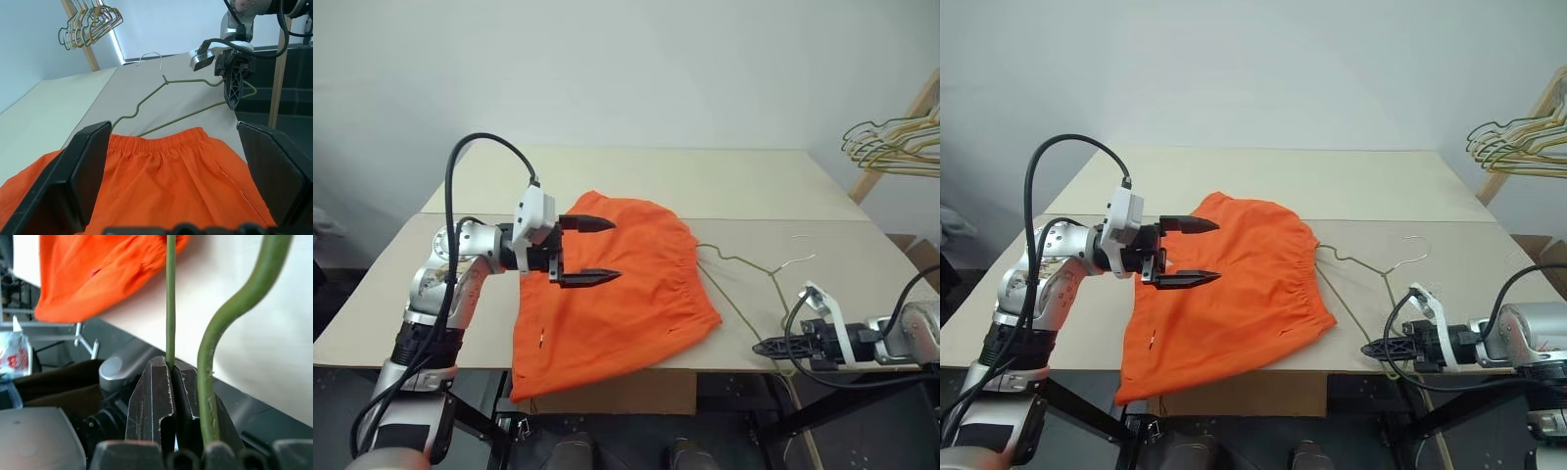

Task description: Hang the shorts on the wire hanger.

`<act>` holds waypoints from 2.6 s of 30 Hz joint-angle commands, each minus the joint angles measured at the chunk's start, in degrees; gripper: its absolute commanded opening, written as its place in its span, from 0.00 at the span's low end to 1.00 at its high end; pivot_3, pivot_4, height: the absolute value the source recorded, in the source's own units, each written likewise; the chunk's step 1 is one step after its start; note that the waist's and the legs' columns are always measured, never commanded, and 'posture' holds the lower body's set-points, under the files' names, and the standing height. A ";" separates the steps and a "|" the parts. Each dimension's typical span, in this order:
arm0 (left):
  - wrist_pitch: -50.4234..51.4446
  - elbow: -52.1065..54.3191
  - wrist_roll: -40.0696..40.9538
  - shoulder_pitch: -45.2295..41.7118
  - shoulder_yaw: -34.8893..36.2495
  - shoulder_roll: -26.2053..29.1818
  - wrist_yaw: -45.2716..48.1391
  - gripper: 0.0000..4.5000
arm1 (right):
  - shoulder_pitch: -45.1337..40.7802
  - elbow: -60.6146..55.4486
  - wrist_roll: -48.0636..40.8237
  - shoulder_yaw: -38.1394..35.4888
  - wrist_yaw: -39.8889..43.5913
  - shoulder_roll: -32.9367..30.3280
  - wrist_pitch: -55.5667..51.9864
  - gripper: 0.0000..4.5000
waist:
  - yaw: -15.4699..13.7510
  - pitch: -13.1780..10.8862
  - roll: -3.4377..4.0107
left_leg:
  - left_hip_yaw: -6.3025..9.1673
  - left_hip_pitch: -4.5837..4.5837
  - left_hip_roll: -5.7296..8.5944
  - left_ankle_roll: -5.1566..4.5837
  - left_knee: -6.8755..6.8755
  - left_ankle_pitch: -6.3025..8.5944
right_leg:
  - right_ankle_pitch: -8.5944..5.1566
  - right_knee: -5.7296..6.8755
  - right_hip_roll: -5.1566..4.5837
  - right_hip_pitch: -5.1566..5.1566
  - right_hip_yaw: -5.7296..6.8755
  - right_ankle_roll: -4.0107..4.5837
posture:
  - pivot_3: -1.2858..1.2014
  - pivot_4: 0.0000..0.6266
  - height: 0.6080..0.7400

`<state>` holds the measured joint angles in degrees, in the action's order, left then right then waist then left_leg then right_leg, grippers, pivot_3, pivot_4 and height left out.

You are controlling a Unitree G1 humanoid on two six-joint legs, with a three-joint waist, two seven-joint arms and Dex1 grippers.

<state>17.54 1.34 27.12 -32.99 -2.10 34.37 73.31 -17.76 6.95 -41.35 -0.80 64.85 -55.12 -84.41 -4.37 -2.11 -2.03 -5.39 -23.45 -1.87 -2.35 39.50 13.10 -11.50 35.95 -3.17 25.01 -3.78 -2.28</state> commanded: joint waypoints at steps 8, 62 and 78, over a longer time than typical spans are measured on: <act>-1.04 0.53 0.07 -1.22 0.25 0.53 0.41 0.99 | 3.63 -4.64 -2.13 3.42 3.07 -5.12 2.02 0.00 | -0.46 0.01 -0.03 | -0.01 0.04 -0.03 -0.02 0.00 0.01 | -0.01 -0.02 0.00 0.00 0.01 -0.02 | 0.58 0.00 1.00; -6.58 -2.46 -2.85 -1.45 -0.92 0.55 1.92 0.99 | -28.64 36.39 15.59 17.93 6.52 17.09 13.63 0.00 | -0.06 0.01 0.01 | 0.00 -0.31 -0.04 -0.09 0.18 0.08 | 0.42 0.01 0.03 0.22 0.05 -0.19 | 0.60 0.00 1.00; -8.52 -6.13 -3.98 -4.07 -0.92 0.14 2.02 0.99 | -18.61 -3.29 17.47 5.04 -9.21 8.74 17.02 0.00 | -1.50 0.00 0.06 | -0.02 -0.60 -0.04 -0.03 0.13 0.12 | 0.44 0.02 0.00 0.52 0.09 -0.13 | 0.58 0.00 1.00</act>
<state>10.37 -4.45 23.36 -34.56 -3.60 34.48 75.30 -36.60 10.33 -23.68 5.84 56.90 -45.14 -67.91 -5.86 -2.11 -1.97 -5.41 -24.18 -1.91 -2.38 39.64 13.22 -11.05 35.97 -3.17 25.65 -3.69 -2.41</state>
